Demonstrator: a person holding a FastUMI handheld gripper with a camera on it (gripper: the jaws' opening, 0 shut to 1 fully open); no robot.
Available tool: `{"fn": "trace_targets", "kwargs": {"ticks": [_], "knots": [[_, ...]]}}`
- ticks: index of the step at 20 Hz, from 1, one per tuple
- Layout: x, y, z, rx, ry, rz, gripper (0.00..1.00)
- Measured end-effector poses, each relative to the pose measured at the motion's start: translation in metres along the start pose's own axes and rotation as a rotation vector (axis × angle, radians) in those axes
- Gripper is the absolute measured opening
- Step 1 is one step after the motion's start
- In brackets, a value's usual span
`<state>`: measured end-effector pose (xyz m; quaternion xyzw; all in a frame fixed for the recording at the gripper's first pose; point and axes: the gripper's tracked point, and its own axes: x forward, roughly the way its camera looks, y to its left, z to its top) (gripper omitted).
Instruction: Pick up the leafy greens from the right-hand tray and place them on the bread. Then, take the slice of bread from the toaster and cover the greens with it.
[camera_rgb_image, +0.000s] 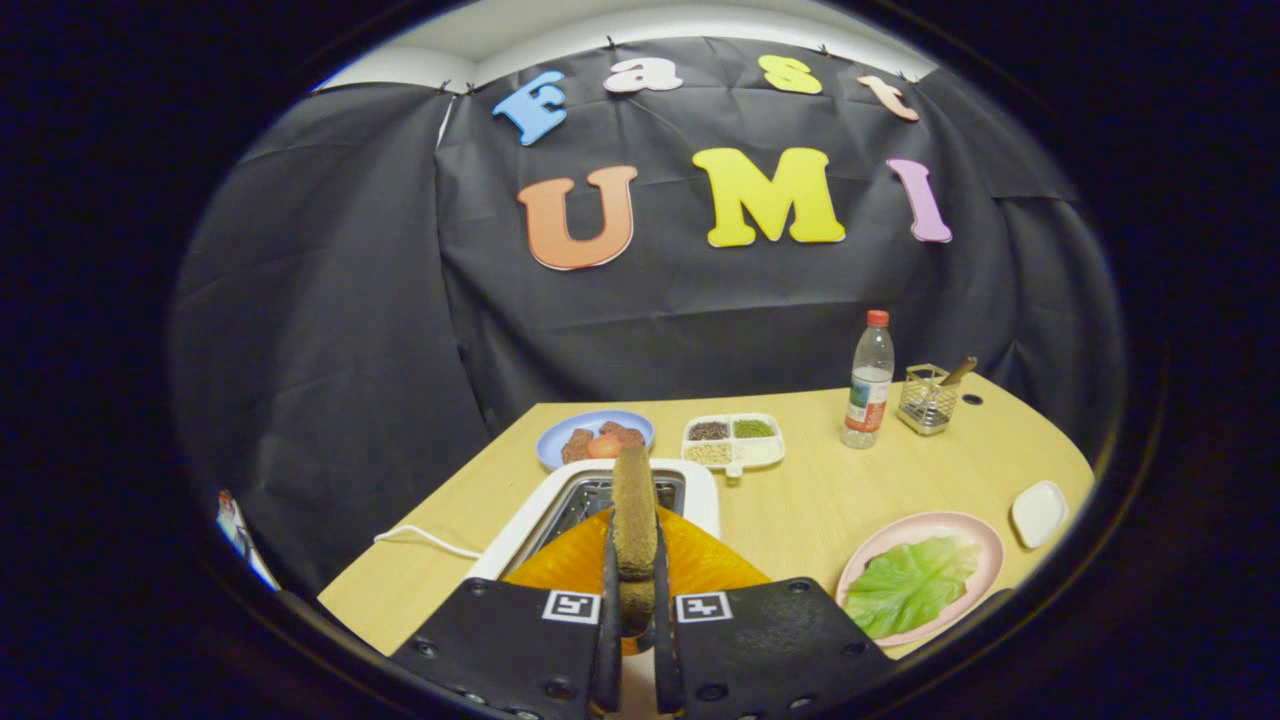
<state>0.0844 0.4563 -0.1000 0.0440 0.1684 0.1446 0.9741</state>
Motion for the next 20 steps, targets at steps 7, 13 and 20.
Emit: {"fn": "trace_targets", "kwargs": {"ticks": [7,13,20], "knots": [[-0.029,-0.003,0.055,0.046,-0.144,0.051,0.13],[-0.065,-0.020,0.091,0.093,-0.207,0.091,0.13],[-0.083,-0.087,0.074,0.104,-0.235,0.010,0.13]]}}
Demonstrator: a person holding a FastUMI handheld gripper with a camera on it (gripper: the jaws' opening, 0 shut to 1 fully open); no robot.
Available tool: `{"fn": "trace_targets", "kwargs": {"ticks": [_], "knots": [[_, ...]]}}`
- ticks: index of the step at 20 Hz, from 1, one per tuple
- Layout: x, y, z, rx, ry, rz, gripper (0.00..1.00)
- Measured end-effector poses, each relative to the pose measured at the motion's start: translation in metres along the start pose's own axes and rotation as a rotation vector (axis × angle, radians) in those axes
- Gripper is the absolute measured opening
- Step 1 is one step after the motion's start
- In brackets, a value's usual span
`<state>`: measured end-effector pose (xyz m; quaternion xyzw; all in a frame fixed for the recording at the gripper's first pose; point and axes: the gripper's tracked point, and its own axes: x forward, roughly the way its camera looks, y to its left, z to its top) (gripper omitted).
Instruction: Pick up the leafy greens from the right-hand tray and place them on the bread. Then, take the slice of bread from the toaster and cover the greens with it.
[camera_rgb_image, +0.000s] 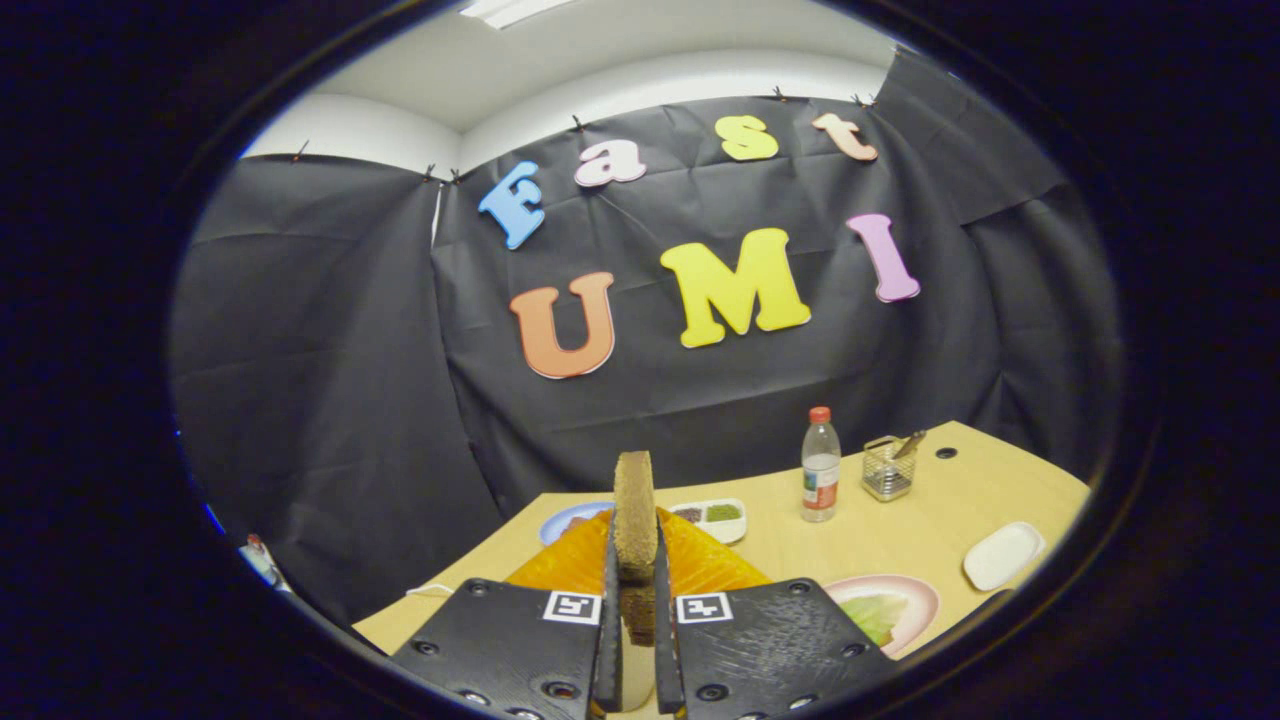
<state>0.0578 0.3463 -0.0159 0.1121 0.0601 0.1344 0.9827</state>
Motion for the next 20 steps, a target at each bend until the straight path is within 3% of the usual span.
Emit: {"fn": "trace_targets", "kwargs": {"ticks": [6,11,20], "knots": [[-0.008,-0.084,-0.034,0.029,0.013,-0.110,0.13],[-0.002,-0.130,-0.071,0.114,0.068,-0.142,0.13],[0.017,-0.139,-0.110,0.198,0.130,-0.138,0.13]]}}
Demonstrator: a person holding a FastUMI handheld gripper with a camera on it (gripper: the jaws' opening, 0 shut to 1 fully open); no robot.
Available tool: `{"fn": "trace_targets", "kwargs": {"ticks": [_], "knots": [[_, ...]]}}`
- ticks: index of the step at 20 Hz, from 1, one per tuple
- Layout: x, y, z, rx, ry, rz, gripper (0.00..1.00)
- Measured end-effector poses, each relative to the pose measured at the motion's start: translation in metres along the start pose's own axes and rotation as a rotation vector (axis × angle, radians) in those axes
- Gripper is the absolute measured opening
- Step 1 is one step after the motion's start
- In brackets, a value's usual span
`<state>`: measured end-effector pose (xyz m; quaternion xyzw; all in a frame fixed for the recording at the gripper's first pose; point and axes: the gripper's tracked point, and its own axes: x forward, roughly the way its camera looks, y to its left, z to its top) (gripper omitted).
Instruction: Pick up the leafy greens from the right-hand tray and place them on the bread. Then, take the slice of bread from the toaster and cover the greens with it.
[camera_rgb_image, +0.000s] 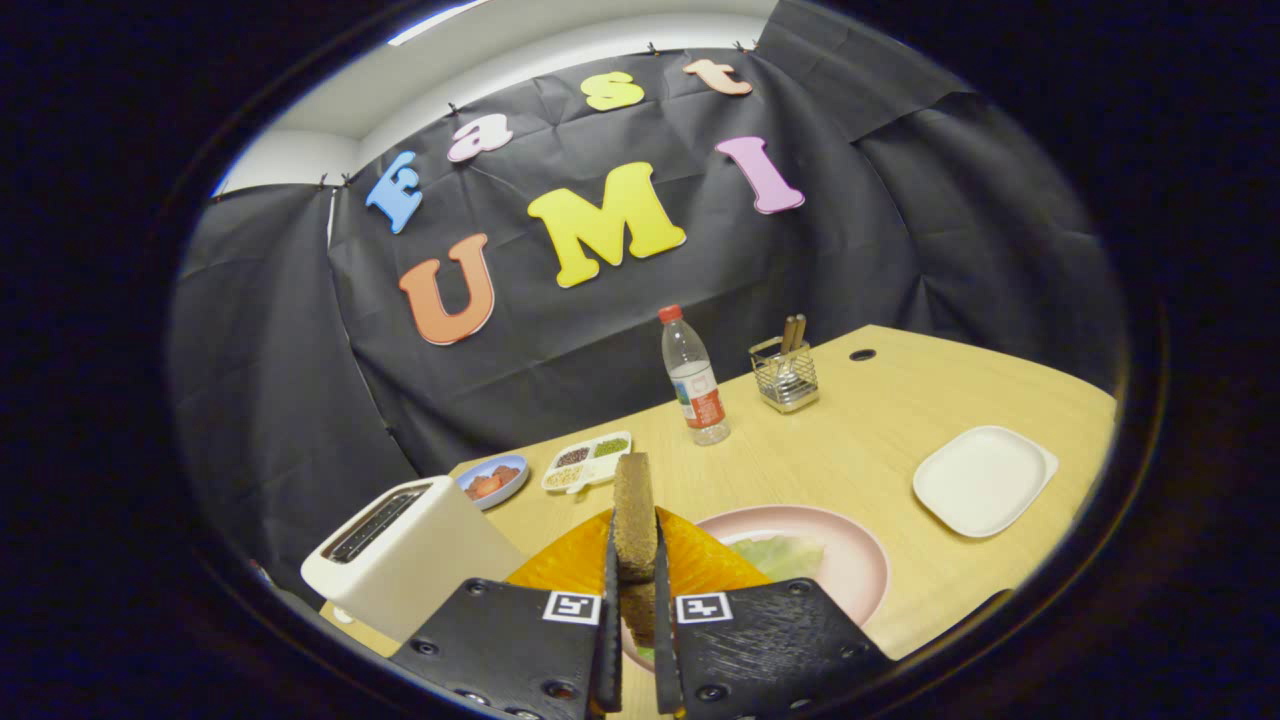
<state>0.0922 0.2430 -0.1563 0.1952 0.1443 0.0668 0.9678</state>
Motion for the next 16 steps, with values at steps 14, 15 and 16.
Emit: {"fn": "trace_targets", "kwargs": {"ticks": [14,15,16], "knots": [[-0.002,-0.073,-0.032,0.017,0.131,-0.083,0.51],[-0.004,-0.078,-0.035,0.005,0.144,-0.091,0.57],[-0.006,-0.082,-0.039,-0.006,0.158,-0.102,0.64]]}}
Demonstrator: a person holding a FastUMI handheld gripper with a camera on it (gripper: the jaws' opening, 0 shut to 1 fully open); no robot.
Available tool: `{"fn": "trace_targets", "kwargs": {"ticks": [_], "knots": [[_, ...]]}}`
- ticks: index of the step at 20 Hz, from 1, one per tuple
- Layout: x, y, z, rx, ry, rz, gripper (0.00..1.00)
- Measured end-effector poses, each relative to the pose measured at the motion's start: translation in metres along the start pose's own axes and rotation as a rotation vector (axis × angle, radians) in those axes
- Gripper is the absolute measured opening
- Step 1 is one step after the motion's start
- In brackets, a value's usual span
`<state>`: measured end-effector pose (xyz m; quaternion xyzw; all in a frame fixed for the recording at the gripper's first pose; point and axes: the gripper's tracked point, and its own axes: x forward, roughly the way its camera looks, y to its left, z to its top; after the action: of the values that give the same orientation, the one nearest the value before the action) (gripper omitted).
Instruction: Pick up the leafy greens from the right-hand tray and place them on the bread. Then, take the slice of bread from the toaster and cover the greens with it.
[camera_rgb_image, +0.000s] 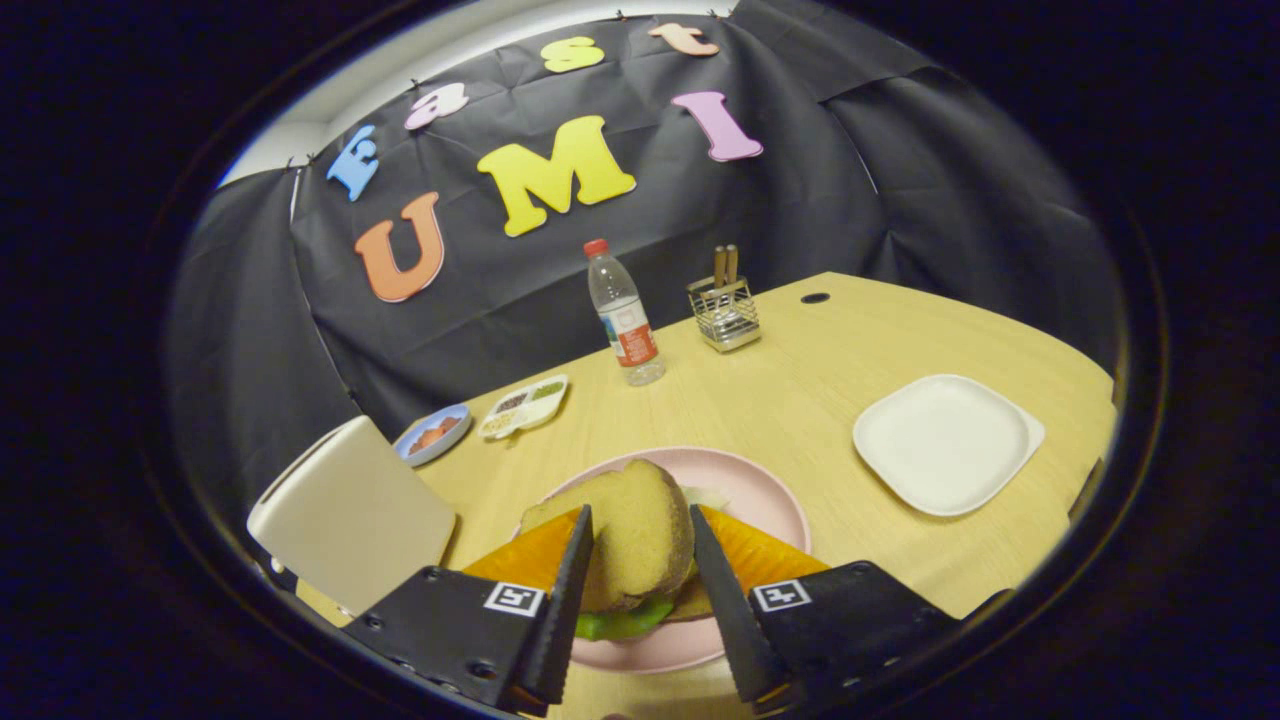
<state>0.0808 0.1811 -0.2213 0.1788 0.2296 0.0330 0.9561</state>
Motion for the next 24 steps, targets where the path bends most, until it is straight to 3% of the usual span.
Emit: {"fn": "trace_targets", "kwargs": {"ticks": [3,7,13,19,24], "knots": [[-0.006,-0.014,0.007,-0.009,-0.020,-0.023,0.85],[-0.026,-0.022,0.042,-0.066,-0.129,-0.027,0.95],[-0.093,-0.034,0.114,-0.258,-0.373,-0.052,0.96],[-0.171,-0.036,0.171,-0.260,-0.550,0.000,0.95],[-0.206,-0.039,0.185,-0.290,-0.571,0.013,0.95]]}}
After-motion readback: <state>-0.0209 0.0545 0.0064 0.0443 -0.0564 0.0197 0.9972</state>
